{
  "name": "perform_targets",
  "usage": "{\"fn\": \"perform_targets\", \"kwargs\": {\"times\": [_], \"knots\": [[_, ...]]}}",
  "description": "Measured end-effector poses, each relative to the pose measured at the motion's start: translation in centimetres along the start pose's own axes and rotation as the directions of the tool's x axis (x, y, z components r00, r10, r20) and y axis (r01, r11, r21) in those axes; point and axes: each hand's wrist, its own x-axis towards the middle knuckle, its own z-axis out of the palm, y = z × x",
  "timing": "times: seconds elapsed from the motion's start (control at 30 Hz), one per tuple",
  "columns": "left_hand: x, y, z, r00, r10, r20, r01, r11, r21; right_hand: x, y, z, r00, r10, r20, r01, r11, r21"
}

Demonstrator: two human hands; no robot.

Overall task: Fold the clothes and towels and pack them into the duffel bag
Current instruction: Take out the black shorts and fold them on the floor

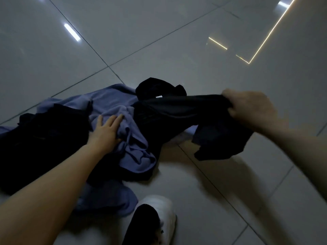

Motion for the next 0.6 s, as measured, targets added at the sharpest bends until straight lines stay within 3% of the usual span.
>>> {"fn": "perform_targets", "kwargs": {"times": [0.1, 0.17, 0.23, 0.3, 0.4, 0.47, 0.53, 0.6], "knots": [[0.2, -1.2, 0.6, 0.998, -0.054, -0.013, 0.053, 0.997, -0.061, -1.7, 4.4, -1.5, 0.99, 0.142, -0.018, -0.142, 0.99, -0.018], [0.5, -0.8, 0.7, 0.998, -0.055, 0.009, 0.055, 0.995, -0.085, -2.7, 6.8, -0.2, 0.965, 0.254, 0.062, -0.253, 0.967, -0.016], [0.5, -0.4, 0.9, 0.998, -0.058, 0.017, 0.059, 0.995, -0.084, -3.7, 8.3, 2.3, 0.91, 0.307, 0.28, -0.307, 0.951, -0.046], [0.5, -0.1, 1.2, 0.997, -0.071, 0.002, 0.071, 0.994, -0.084, -5.2, 8.7, 5.9, 0.789, 0.278, 0.548, -0.281, 0.956, -0.08], [0.5, -0.4, 1.6, 0.998, -0.065, -0.014, 0.063, 0.993, -0.098, -7.5, 8.3, 10.3, 0.664, 0.248, 0.705, -0.248, 0.963, -0.104], [0.6, -0.9, 1.7, 0.999, -0.034, -0.01, 0.033, 0.996, -0.084, -7.8, 7.6, 11.3, 0.73, 0.254, 0.634, -0.249, 0.963, -0.1], [0.5, -1.2, 2.0, 1.0, -0.011, -0.024, 0.009, 0.998, -0.064, -7.2, 6.2, 11.2, 0.879, 0.212, 0.428, -0.216, 0.976, -0.042], [0.1, -0.9, 2.1, 0.999, -0.021, -0.034, 0.018, 0.996, -0.082, -6.0, 3.8, 10.9, 0.961, 0.098, 0.259, -0.122, 0.989, 0.078]]}}
